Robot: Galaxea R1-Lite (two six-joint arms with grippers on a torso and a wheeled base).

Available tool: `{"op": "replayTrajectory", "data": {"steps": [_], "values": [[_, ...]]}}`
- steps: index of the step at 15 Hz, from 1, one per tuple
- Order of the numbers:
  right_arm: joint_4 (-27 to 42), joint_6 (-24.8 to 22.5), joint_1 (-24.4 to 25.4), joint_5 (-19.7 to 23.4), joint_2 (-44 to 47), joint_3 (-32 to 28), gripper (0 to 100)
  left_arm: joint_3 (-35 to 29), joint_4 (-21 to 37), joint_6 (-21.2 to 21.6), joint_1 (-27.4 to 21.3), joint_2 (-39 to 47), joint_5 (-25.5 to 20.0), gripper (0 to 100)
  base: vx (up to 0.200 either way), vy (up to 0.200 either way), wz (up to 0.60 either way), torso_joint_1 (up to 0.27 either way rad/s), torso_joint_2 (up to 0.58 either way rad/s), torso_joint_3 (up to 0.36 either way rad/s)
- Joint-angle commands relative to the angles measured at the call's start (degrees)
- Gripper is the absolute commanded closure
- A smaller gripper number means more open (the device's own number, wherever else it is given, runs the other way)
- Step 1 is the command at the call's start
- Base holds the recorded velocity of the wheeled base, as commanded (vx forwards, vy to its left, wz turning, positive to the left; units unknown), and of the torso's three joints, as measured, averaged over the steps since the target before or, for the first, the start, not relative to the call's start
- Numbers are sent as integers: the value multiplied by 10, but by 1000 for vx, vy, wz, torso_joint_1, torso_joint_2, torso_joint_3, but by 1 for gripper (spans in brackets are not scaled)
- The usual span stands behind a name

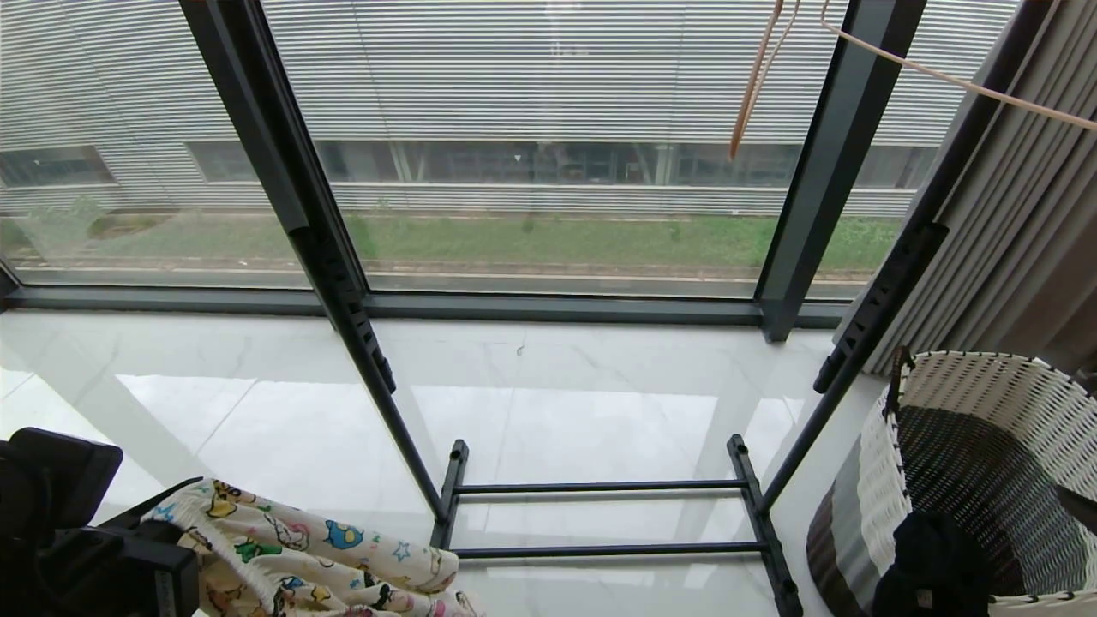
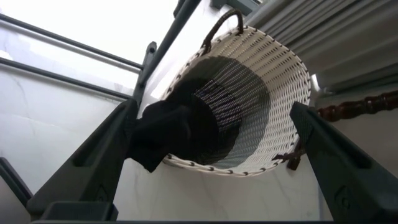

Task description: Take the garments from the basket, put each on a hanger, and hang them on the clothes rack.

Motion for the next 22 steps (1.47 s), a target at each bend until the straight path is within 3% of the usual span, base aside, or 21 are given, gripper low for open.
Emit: {"op": "replayTrajectory", "data": {"steps": [1, 4, 7, 16, 19, 22], "values": [[0, -1, 0, 0, 1, 1, 0, 1, 0, 1, -1, -7, 0, 100, 0, 0, 0, 0, 0, 0], [0, -8, 0, -1, 1, 1, 0, 2, 1, 22, -1, -9, 0, 100, 0, 0, 0, 0, 0, 0], [-1, -8, 0, -1, 1, 0, 0, 10, 1, 22, -1, -10, 0, 100, 0, -200, 0, -1, 9, 1], [-1, -15, 0, 0, -2, -4, 0, 18, 1, 21, 1, -24, 1, 100, 0, 0, 0, 0, 0, 0], [-1, -5, 0, 1, 0, -20, 0, 19, 1, 21, 1, -25, 1, 100, 0, 0, 0, 26, -125, -93], [-1, 44, 0, 1, 1, -25, 0, 18, 1, 20, 1, -30, 1, 100, 0, 0, 0, 84, -273, -276]]}}
